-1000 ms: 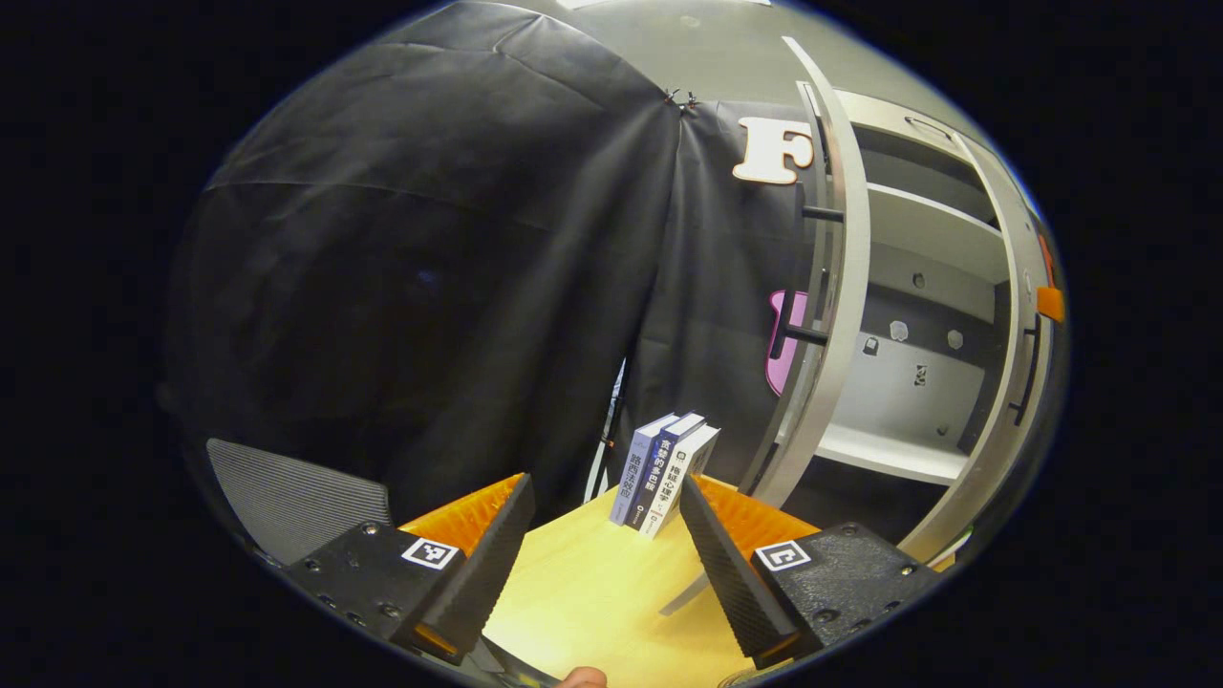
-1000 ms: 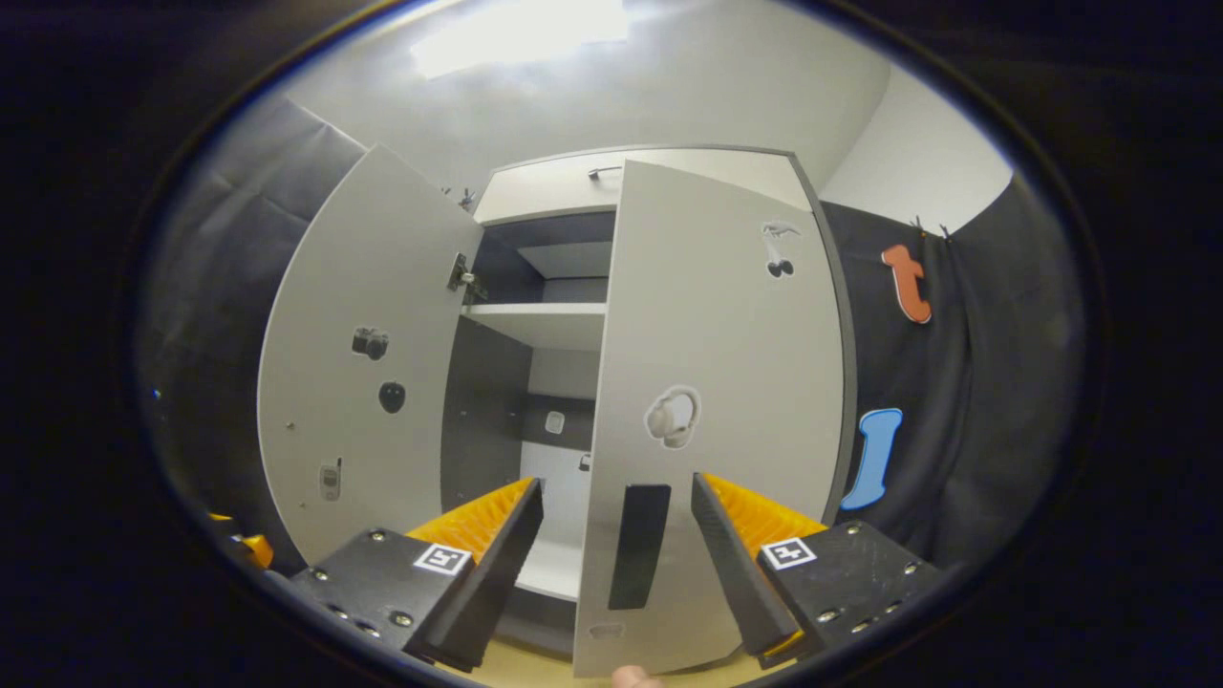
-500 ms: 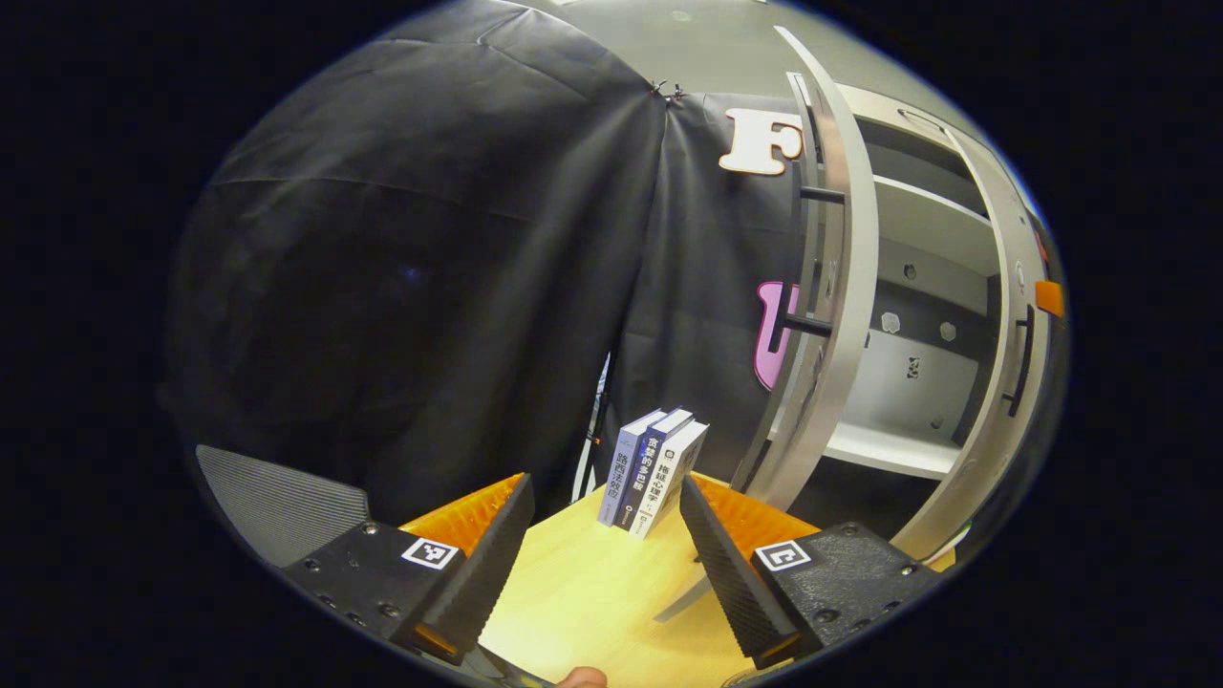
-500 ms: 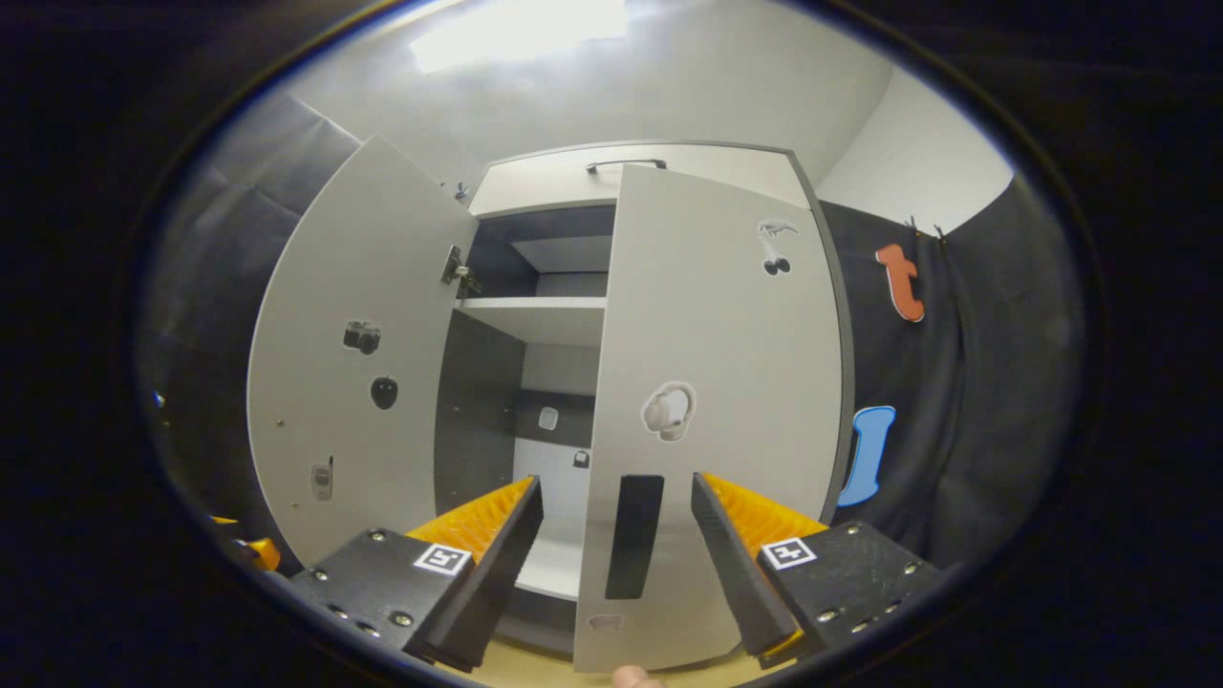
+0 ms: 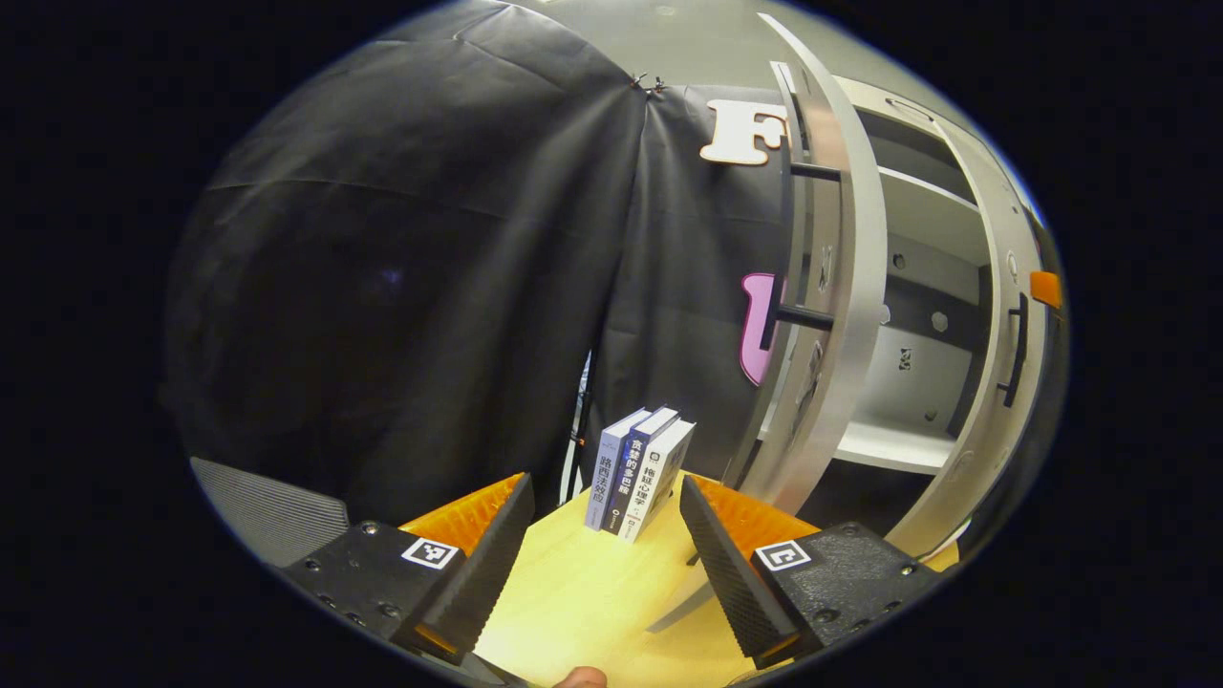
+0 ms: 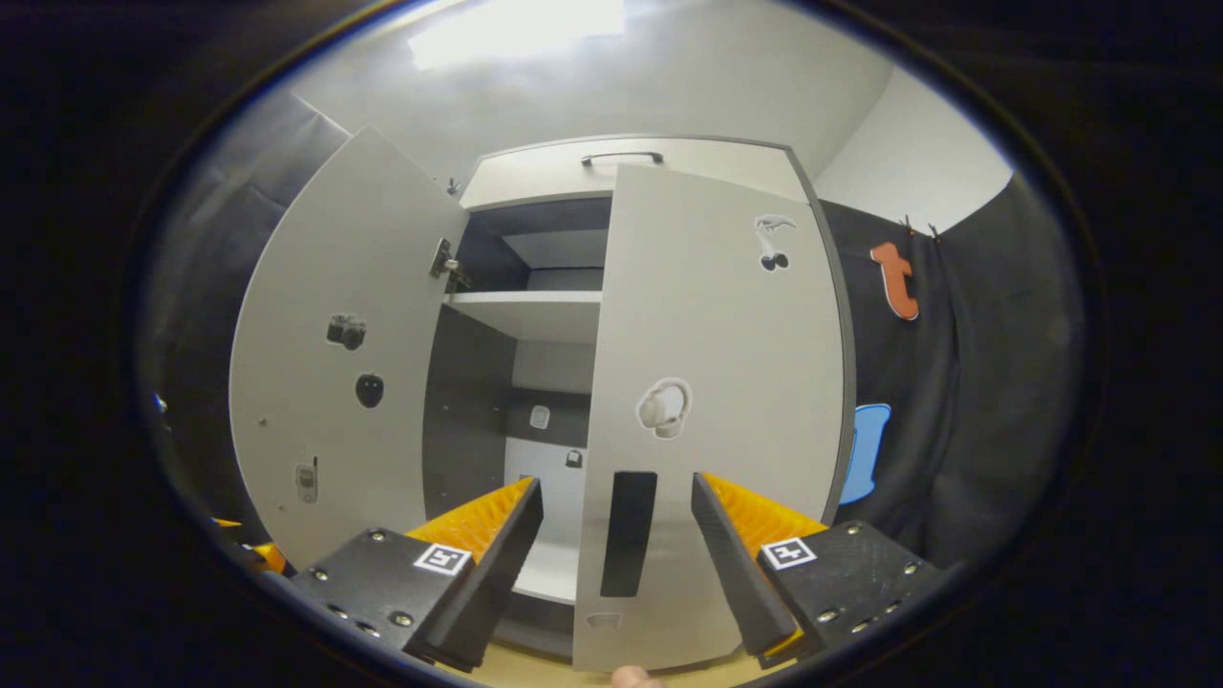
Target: Grasp the bottle in the cabinet with the left hand and place it on the coaster, then close the right door with the right hand and the left door with the left hand.
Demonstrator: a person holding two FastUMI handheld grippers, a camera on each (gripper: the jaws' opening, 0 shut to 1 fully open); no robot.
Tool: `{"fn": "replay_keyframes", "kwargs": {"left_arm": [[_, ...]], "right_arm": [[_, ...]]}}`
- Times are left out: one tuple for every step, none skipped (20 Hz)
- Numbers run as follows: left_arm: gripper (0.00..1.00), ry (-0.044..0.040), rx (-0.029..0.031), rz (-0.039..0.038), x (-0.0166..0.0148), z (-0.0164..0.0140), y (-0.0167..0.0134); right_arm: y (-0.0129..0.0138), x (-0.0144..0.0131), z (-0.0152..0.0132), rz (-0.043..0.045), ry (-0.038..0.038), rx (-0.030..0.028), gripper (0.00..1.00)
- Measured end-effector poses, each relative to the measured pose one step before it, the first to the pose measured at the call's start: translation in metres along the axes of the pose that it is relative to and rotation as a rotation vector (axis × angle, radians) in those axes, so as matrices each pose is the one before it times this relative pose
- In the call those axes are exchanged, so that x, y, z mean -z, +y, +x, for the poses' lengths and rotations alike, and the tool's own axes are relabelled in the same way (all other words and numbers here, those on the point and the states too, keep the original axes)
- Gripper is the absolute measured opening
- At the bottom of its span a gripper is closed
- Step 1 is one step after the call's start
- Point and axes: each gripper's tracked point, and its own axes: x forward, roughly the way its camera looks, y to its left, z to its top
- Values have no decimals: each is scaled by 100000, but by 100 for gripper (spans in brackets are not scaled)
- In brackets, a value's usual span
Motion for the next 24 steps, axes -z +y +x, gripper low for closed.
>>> {"fn": "replay_keyframes", "kwargs": {"left_arm": [[97,191,767,171,-22,202,-275],[97,342,973,179,90,143,-369],[97,293,1193,181,108,213,-458],[97,286,515,331,0,126,-244],[97,-216,-448,950,6,223,151],[92,59,100,546,15,68,67],[97,232,537,-159,45,73,-133],[93,-25,934,-384,-56,15,-88],[96,201,1295,-558,52,106,-24],[92,329,1176,-722,109,78,-134],[94,321,982,-553,172,-7,-206],[96,-108,414,100,-29,-96,-108],[96,-253,362,740,-114,-113,-78],[96,-143,192,793,-28,-8,-57],[96,-106,156,834,45,-45,-117],[91,-44,305,715,-39,-2,-129],[91,43,383,471,-11,-148,-85],[95,-85,795,487,86,-5,-152],[96,-59,929,327,-32,-69,-214],[96,-3,886,-58,141,-106,-403],[91,110,756,-374,115,-124,-539],[91,141,743,-266,174,-170,-586],[91,88,717,0,70,-92,-327],[96,67,642,442,-32,-13,-310]], "right_arm": [[-87,106,155,-127,95,481,92],[-162,28,136,-92,100,327,92],[-120,105,92,-109,63,424,92],[-122,27,160,-118,-64,425,92],[-120,19,45,-87,-4,432,92],[-151,69,48,17,84,343,92],[-113,80,19,72,96,320,92],[-167,67,145,0,81,252,92],[-125,96,50,-44,32,249,92],[21,60,94,34,130,-45,95],[111,111,120,143,118,-251,92],[156,50,7,224,115,-349,92],[194,101,-12,264,130,-394,95],[186,34,-31,242,63,-458,95],[71,29,52,60,-66,-464,95],[137,-4,48,-245,-70,-461,92],[107,65,-103,-371,-23,-325,95],[143,34,-39,-204,149,-354,92],[39,73,-31,-39,161,-276,92],[-108,23,-55,6,-89,-32,92],[6,-81,-115,66,-126,40,95],[-128,-31,-23,106,-53,82,92],[-150,23,-102,66,-54,78,92],[-113,9,-130,-39,20,267,95]]}}
